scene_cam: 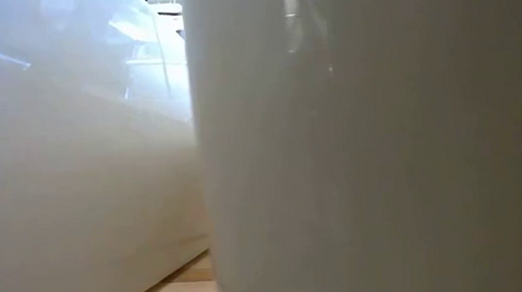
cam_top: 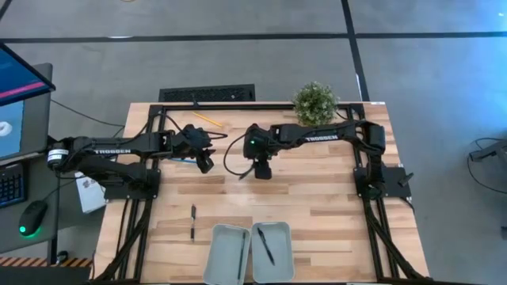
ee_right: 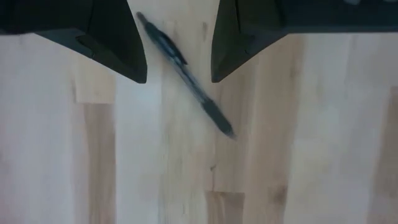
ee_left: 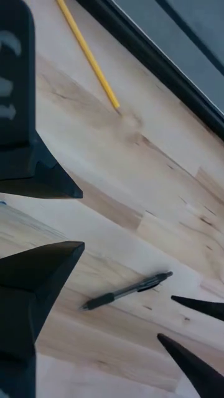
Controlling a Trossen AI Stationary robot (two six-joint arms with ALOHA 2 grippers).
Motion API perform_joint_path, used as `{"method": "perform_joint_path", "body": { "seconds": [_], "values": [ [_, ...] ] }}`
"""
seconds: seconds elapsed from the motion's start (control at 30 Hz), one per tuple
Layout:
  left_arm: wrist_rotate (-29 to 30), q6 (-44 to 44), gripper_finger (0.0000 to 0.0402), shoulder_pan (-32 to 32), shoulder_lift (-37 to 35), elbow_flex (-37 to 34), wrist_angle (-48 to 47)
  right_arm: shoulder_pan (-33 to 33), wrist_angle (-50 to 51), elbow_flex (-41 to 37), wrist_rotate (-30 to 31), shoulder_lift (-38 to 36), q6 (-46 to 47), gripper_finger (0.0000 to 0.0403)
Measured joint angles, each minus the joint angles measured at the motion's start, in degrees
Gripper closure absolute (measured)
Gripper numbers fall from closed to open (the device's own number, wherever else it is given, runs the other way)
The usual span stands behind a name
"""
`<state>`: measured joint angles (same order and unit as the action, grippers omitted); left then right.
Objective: Sort pens & pencils
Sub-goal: Put the top black pen into the right gray bin
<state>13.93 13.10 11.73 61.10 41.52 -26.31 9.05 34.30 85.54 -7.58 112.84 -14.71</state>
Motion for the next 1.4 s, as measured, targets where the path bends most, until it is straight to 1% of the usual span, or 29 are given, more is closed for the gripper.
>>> {"method": "perform_joint_path", "body": {
  "seconds": [0.07,0.17,0.3,0.33,0.5,0.6,0.67,0.73,0.8,0.87,0.93,1.03,1.17,1.23,1.4],
  "values": [
    [0.0,-0.1,0.029,0.0,0.0,0.0,0.2,-0.4,0.0,0.0,1.7,0.0,-1.6,0.0202],
    [0.0,-0.3,0.029,0.0,0.0,0.0,0.2,-0.5,-0.6,0.0,2.2,0.0,-2.5,0.0202],
    [0.0,-0.2,0.029,0.0,0.0,0.0,0.2,-0.5,-4.4,0.0,2.1,0.0,5.7,0.0202],
    [0.0,-0.3,0.029,0.0,0.0,0.0,0.2,-0.5,-5.0,0.0,2.1,0.0,6.1,0.0202],
    [0.0,-0.4,0.029,0.0,0.0,0.0,0.2,-0.5,-6.4,0.0,2.3,0.0,1.4,0.0202],
    [0.0,-0.4,0.029,0.0,0.0,0.0,0.2,-0.5,-6.5,0.0,2.3,0.2,1.2,0.0202],
    [0.0,-0.4,0.029,0.0,0.0,0.0,0.2,-0.5,-7.6,0.1,2.2,1.7,1.2,0.0202],
    [0.0,-0.4,0.029,0.0,0.0,0.0,0.2,-0.5,-5.7,-0.3,1.8,2.4,1.2,0.0202],
    [0.1,-0.4,0.029,0.0,0.0,0.0,0.1,-0.6,-7.9,0.2,1.8,3.9,0.7,0.0202],
    [0.0,-0.4,0.029,0.0,0.0,0.0,0.1,-0.8,-5.6,-0.1,1.9,5.1,0.7,0.0202],
    [0.1,-0.4,0.029,0.0,0.0,0.0,0.0,-1.0,-6.2,-0.1,1.8,6.7,0.7,0.0202],
    [0.0,-0.4,0.029,0.0,0.0,0.0,0.0,-1.2,-5.1,0.0,1.8,6.8,0.4,0.0202],
    [0.0,-0.4,0.029,0.0,0.0,0.0,0.0,-1.2,-4.0,0.0,2.4,6.7,-3.5,0.0202],
    [0.0,-0.4,0.029,0.0,0.0,0.0,0.1,-1.2,-4.1,0.0,3.4,6.7,-3.8,0.0202],
    [0.0,-0.4,0.029,0.0,0.0,0.0,0.0,-1.1,-3.6,0.1,3.4,7.4,-3.8,0.0202]
  ]
}}
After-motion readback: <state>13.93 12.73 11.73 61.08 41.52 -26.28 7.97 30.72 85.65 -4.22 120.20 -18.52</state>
